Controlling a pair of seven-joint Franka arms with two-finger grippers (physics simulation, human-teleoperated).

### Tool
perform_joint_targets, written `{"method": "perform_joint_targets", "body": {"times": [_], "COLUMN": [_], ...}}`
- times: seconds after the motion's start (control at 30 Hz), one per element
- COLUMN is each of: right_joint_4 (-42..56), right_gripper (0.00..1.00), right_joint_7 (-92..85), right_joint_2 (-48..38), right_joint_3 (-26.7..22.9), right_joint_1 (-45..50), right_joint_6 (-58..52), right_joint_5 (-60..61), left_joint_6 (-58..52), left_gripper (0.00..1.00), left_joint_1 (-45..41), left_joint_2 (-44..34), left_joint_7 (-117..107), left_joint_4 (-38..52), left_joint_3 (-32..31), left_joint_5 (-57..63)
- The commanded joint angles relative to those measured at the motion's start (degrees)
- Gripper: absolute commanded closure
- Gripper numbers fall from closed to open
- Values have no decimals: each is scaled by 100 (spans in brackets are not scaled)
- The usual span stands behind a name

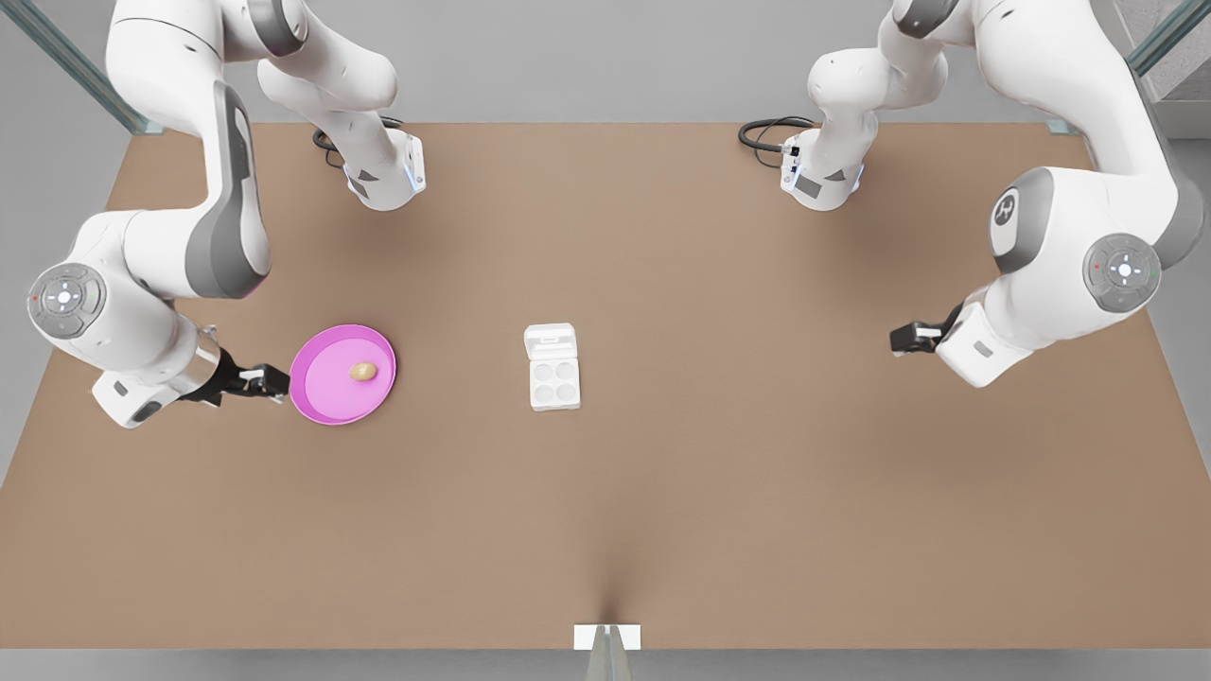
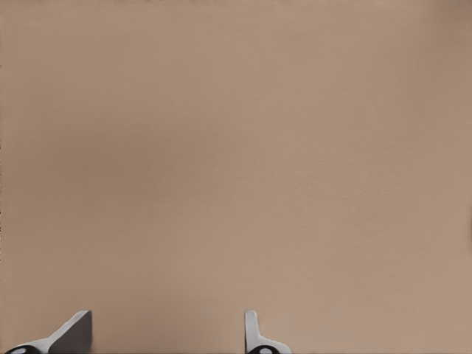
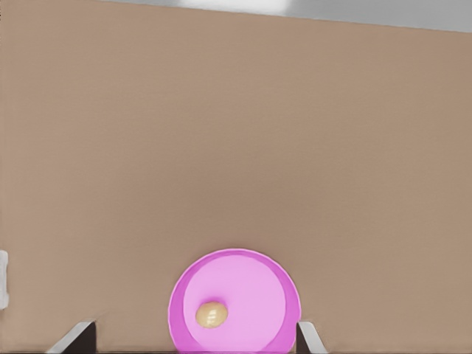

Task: Pack egg into the box and close the box lid

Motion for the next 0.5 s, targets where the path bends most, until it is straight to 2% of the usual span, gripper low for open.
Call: {"method": "perform_joint_targets", "body": {"times": [0.0, 0.13, 0.17, 0.2, 0.37, 0.47], "right_joint_4": [-7, -104, -60, -51, -859, -851], "right_gripper": [0, 0, 0, 0, 0, 0], "right_joint_7": [218, 227, 218, 218, 402, 710], "right_joint_2": [6, 726, 1016, 1306, 1833, 2115], "right_joint_3": [14, 14, 5, -48, -4, -4], "right_joint_1": [31, 39, 13, -22, 74, 180], "right_joint_6": [-439, -448, -387, -89, 1731, 2136], "right_joint_5": [172, 93, 93, 93, 102, 93], "left_joint_6": [729, 755, 308, -264, -379, -546], "left_gripper": [0, 0, 0, 0, 0, 0], "left_joint_1": [-5, -93, -119, -181, 171, 259], "left_joint_2": [-12, 120, 155, 173, 261, 261], "left_joint_7": [-442, -345, -354, -425, -643, -653], "left_joint_4": [-12, 41, 137, 173, 287, 383], "left_joint_3": [-3, -3, -73, -249, -232, -197], "left_joint_5": [102, 110, -328, -391, -311, -48]}}
